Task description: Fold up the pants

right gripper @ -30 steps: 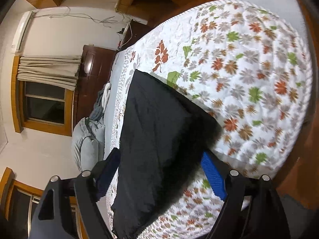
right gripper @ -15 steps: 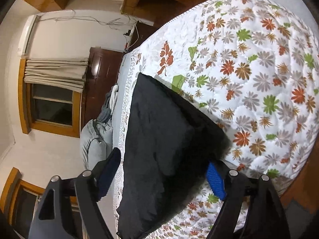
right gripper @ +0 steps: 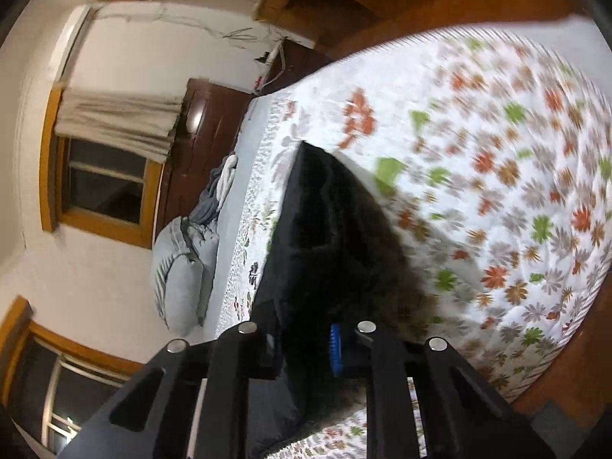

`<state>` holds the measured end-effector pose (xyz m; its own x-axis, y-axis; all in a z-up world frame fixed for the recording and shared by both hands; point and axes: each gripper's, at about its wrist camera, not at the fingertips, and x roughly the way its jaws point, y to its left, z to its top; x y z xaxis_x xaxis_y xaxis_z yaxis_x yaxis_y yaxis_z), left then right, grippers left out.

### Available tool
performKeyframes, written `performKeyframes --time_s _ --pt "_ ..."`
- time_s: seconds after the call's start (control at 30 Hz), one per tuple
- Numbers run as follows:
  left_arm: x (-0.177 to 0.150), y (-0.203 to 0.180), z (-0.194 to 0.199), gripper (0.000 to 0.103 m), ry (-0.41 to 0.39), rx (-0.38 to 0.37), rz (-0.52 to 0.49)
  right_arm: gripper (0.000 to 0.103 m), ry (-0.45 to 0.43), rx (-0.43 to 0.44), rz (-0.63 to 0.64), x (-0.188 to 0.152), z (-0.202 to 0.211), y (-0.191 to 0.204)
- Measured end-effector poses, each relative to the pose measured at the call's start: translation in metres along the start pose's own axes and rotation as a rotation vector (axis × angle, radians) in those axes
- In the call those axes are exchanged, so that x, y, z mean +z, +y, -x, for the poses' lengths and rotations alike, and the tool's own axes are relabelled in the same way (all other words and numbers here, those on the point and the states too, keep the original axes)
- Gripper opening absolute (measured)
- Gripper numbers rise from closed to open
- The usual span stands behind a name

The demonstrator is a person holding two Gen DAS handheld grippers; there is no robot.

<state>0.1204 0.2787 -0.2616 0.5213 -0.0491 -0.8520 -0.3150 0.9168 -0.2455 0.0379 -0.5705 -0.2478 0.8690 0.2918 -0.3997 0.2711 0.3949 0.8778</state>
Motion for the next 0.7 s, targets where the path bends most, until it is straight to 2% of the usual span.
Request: performKeyframes --time_s 0.37,0.47,0.7 --pt "-0.002 0.009 0.001 0.1 0.009 -0.042 0.054 0.015 -0.023 -0.089 0.318 -0.02 0.015 0.138" --pt "-0.003 0.008 0.001 0.1 0.006 -0.043 0.053 0.015 -0.025 -0.131 0.442 -0.035 0.015 0.18" --pt "-0.006 0.013 0.005 0.1 -0.007 -0.08 0.081 0.014 -0.019 -0.224 0.675 -0.079 0.001 0.251"
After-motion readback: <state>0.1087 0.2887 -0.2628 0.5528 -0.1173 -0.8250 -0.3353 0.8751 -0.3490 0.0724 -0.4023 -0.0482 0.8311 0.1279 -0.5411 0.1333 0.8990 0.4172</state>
